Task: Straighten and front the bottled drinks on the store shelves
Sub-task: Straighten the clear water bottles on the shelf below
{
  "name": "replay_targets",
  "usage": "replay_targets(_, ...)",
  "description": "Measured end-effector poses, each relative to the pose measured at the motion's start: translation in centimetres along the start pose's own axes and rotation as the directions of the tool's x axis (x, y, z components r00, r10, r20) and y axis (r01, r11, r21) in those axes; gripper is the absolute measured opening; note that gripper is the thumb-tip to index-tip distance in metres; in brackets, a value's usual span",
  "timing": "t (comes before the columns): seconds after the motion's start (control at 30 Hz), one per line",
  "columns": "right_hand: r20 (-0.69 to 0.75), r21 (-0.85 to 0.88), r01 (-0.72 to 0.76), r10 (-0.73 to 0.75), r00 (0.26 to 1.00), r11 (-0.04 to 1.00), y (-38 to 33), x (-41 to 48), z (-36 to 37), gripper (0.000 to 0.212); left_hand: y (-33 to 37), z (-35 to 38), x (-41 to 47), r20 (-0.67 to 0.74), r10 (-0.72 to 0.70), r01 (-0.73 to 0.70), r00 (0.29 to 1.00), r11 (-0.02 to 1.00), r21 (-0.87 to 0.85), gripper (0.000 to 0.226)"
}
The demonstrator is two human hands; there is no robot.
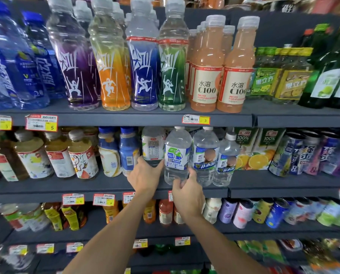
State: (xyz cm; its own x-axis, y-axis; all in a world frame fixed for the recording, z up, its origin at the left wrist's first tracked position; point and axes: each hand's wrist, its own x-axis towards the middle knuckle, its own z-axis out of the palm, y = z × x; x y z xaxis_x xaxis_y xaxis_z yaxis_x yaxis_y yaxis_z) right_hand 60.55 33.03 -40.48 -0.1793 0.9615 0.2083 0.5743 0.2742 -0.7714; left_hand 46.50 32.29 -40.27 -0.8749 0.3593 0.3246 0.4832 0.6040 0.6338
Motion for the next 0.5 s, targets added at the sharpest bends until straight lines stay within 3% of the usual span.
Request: replay_targets(0.5,-0.032,0.035,0.016,-0.015,0.999,0.999,0.16,-0.48,0.22,0.056,-0.06,-0.59,0.41,-0.058,0.093,-0.092,0.994,0.995,0.024,0.078)
